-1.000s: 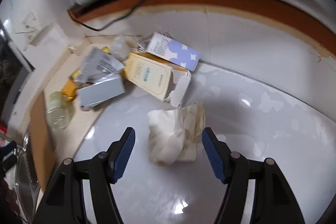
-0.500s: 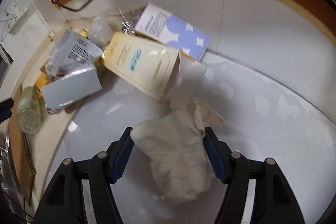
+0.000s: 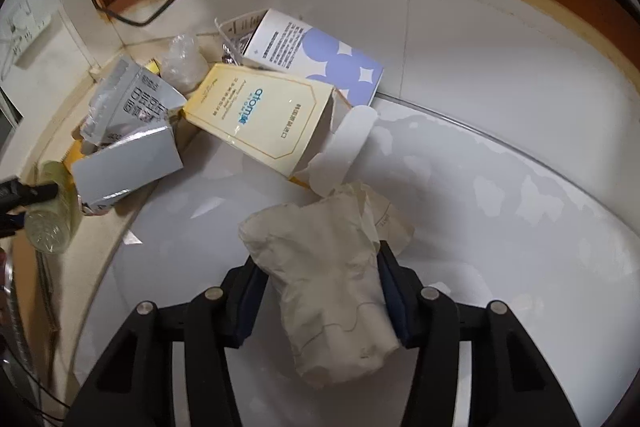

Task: Collect trash
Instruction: 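Grasp the crumpled tissue with the right gripper while the left grasps the green bottle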

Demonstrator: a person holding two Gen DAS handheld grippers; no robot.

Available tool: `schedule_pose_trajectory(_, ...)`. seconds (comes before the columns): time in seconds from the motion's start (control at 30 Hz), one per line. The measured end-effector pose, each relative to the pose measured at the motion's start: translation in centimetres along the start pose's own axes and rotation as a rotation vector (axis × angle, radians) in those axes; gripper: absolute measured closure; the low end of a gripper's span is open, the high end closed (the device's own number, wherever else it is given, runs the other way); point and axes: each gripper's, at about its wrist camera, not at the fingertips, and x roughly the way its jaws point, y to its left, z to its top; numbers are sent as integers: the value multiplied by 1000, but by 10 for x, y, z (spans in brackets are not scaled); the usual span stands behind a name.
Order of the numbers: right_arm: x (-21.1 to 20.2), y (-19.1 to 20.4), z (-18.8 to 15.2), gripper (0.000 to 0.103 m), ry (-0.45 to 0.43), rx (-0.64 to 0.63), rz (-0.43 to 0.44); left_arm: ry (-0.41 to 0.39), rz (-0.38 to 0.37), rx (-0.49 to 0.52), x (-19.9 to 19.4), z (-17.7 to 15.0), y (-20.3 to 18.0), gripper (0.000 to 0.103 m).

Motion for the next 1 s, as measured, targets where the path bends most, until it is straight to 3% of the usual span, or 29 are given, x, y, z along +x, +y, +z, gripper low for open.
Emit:
schedule_pose_trajectory(0.3,-25,-9,-19,56,-12,27,84,-25,-6,49,-13,-22,-16,34)
schedule_pose_trajectory(0.5,-54,-4,-47,58,-39,8,153,-44,-51,42,-45,-54,-15,36)
schedule_pose_trajectory(0.7,-85,14,-68,58,-58,-15,255,-105,-91,98,-101,-103,-26,37)
schedule_pose_trajectory(1.0,-140,55,-113,58,-44,-164,425,-226,-96,194,-187,-212,-38,37)
